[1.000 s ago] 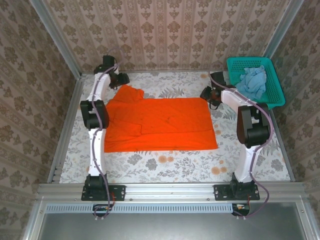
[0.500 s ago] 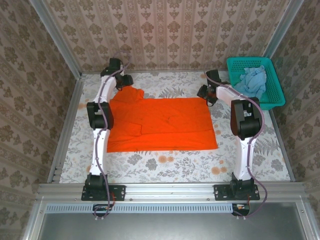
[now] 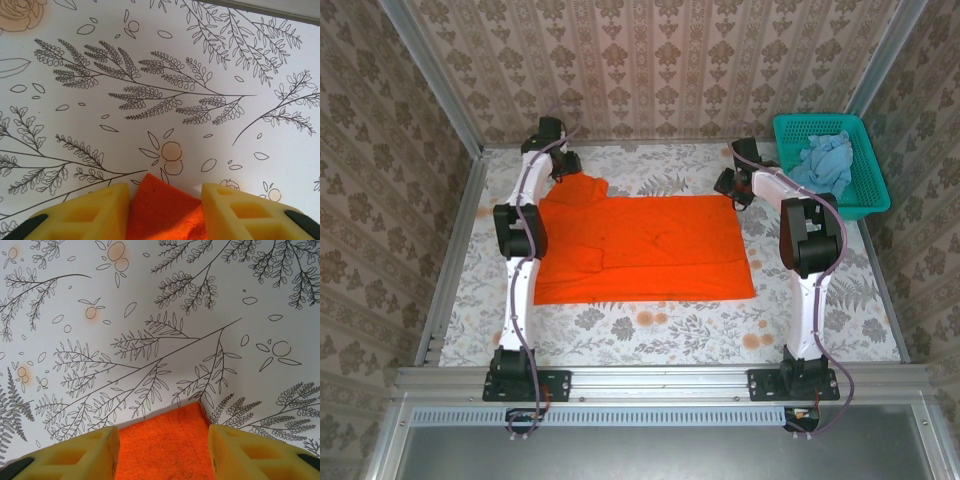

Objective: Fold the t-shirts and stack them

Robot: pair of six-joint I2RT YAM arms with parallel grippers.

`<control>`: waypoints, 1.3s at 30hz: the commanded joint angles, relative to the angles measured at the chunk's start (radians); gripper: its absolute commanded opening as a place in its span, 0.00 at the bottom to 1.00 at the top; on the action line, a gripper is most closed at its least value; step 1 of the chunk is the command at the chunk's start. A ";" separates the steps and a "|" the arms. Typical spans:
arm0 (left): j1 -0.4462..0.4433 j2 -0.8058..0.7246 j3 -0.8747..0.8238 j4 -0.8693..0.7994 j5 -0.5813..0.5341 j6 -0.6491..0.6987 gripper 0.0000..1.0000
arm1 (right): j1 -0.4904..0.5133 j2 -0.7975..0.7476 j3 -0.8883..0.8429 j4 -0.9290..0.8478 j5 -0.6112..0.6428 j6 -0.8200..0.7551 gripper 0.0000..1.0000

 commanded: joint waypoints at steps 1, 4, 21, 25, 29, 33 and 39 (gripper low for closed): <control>0.014 0.022 0.005 -0.049 -0.010 0.000 0.40 | 0.000 0.029 0.025 -0.044 0.020 0.002 0.52; 0.023 0.023 0.003 -0.045 0.004 -0.009 0.36 | 0.000 0.030 0.025 -0.044 0.016 0.001 0.52; 0.038 -0.010 -0.037 -0.009 0.051 -0.023 0.13 | -0.017 0.072 0.076 -0.098 0.026 0.014 0.47; 0.037 -0.040 -0.082 0.022 0.070 -0.023 0.05 | -0.021 0.083 0.080 -0.093 0.027 0.022 0.47; 0.035 -0.052 -0.102 0.035 0.083 -0.014 0.03 | -0.024 0.103 0.105 -0.101 0.024 0.031 0.47; 0.032 -0.059 -0.103 0.032 0.084 -0.002 0.00 | -0.023 0.131 0.138 -0.127 0.015 0.033 0.42; 0.030 -0.078 -0.115 0.041 0.090 0.012 0.00 | -0.023 0.142 0.144 -0.132 0.011 0.044 0.30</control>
